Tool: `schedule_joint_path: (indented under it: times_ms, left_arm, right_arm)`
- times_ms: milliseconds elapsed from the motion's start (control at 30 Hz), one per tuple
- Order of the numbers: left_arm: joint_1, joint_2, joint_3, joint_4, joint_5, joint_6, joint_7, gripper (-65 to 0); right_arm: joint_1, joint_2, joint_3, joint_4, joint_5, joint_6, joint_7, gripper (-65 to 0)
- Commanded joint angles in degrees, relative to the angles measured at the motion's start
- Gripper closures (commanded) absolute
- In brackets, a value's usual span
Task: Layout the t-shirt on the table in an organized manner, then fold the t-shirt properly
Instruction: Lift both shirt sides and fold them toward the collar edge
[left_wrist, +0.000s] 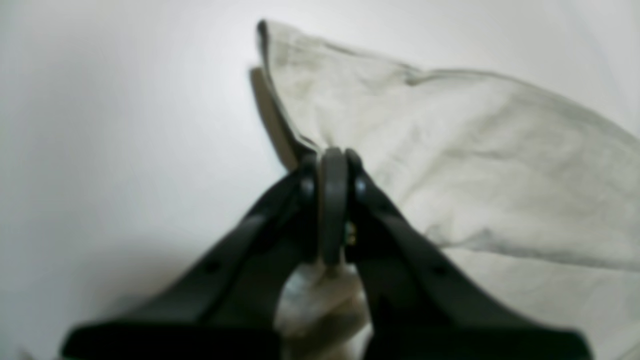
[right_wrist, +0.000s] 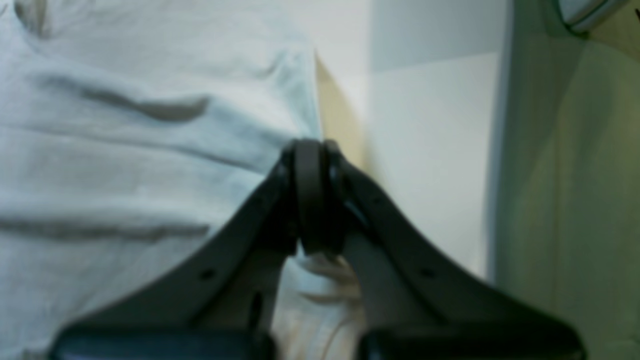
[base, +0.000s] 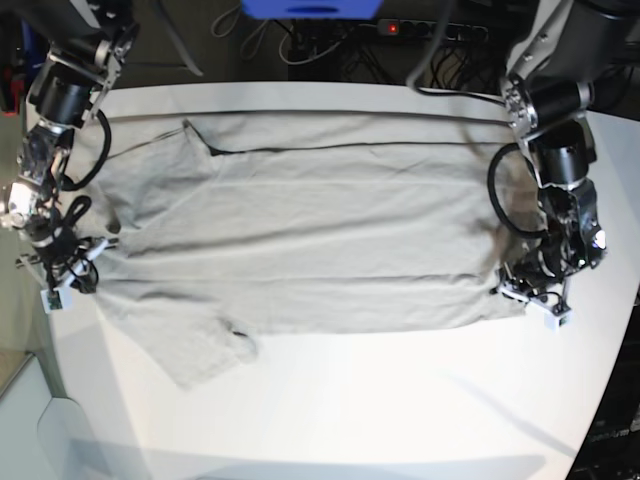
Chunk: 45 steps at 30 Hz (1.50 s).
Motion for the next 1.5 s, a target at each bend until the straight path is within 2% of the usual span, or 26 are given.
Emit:
schedule_joint_path:
  times_ms: [0, 67, 167, 267, 667, 800, 967, 1100, 1200, 1467]
  left_arm:
    - [-1.65, -0.77, 0.04, 0.93, -0.73, -0.05, -0.63, -0.5]
    - [-1.65, -0.77, 0.04, 0.93, -0.73, -0.23, -0.63, -0.5]
    - [-0.86, -0.77, 0.04, 0.93, -0.99, -3.39, -0.54, -0.5]
    - [-0.95, -0.77, -0.32, 0.93, -0.99, -4.8, 1.3, -0.5]
    - [-1.83, -3.41, -0.49, 1.01, -1.26, -4.97, 5.7, -0.5]
    - [-1.74, -4.81, -0.32, 1.01, -6.36, -4.97, 7.63, -0.5]
    - [-1.39, -6.92, 0.04, 1.01, -12.25, -4.97, 10.18, -0.5]
    - [-1.3, -7.8, 0.04, 1.01, -15.67, -4.97, 12.38, -0.5]
    - [-1.3, -8.51, 0.04, 1.89, -16.99, -4.97, 13.44, -0.5]
    - [0.63, -8.42, -0.49, 12.8, -17.34, -4.62, 18.89, -0.5]
  right_arm:
    - [0.53, 0.97, 0.19, 2.1, 0.8, 0.56, 1.54, 0.0]
    - [-0.79, 0.53, 0.19, 3.94, 0.8, 0.56, 1.63, 0.0]
    - [-2.46, -0.44, 1.59, 6.58, 0.8, 0.56, 1.63, 0.0]
    - [-2.99, -0.61, 3.0, 7.64, 0.89, 0.56, 1.63, 0.0]
    - [-2.99, -1.05, 6.69, 7.81, 0.89, 0.56, 1.8, 0.0]
    - [-3.78, -1.05, 6.69, 7.81, 0.97, 0.56, 2.07, 0.0]
    - [-5.28, -0.53, 6.69, 7.9, 6.16, 0.56, 2.15, 0.0]
    - [-5.72, 0.18, 6.69, 7.9, 7.83, 0.56, 2.15, 0.0]
    - [-5.72, 0.18, 6.69, 7.9, 8.45, 0.56, 2.15, 0.0]
    - [-5.45, 0.35, 6.69, 7.9, 11.61, 0.56, 2.15, 0.0]
